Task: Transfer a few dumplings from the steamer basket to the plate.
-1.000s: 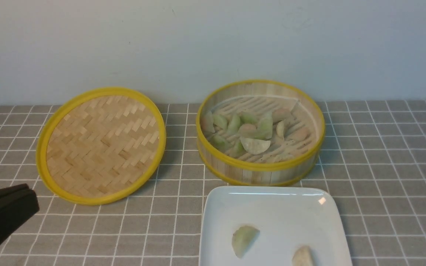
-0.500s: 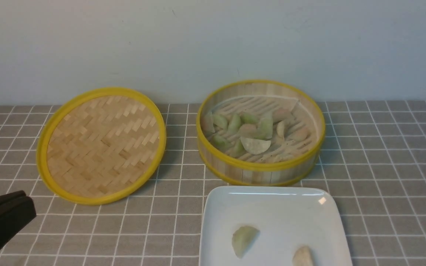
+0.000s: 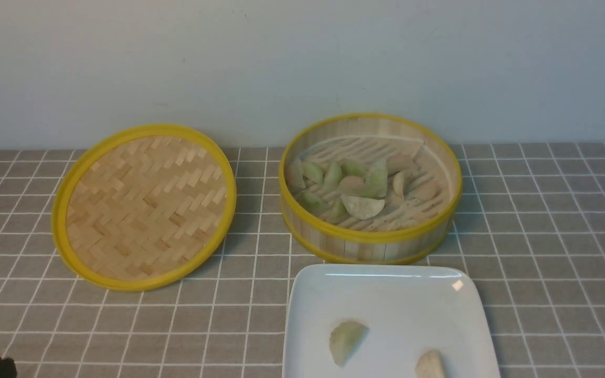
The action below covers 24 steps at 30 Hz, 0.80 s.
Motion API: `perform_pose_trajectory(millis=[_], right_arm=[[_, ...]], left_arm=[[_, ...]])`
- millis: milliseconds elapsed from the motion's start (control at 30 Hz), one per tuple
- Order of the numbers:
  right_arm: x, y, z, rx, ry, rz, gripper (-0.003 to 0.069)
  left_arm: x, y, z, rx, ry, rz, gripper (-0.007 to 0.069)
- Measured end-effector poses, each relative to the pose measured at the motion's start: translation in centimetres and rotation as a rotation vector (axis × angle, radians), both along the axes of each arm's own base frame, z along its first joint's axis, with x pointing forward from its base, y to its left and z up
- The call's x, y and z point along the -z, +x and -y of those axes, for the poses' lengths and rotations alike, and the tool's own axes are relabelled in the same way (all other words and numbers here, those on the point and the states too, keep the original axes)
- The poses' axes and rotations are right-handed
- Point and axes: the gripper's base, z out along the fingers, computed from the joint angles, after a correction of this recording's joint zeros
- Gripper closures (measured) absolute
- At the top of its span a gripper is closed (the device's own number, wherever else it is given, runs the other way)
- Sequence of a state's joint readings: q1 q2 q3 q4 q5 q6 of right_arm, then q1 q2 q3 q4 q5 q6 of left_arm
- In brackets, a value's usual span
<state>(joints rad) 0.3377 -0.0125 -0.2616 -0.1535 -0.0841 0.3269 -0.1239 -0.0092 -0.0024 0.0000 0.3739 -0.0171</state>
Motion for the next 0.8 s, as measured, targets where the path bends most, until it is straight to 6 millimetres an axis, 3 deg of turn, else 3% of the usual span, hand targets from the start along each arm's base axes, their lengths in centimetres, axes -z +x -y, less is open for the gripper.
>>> perform_pose_trajectory(millis=[67, 800], right_arm=[[0.01, 0.0, 0.0, 0.0, -0.001, -0.001, 0.0673], [0.04, 0.02, -0.01, 0.0, -0.001, -0.001, 0.0673]], left_arm=[[0.93, 0.04, -0.1, -0.019, 0.008, -0.03, 0.0629], [0.96, 0.04, -0.19, -0.015, 0.074, -0.027, 0.0629]])
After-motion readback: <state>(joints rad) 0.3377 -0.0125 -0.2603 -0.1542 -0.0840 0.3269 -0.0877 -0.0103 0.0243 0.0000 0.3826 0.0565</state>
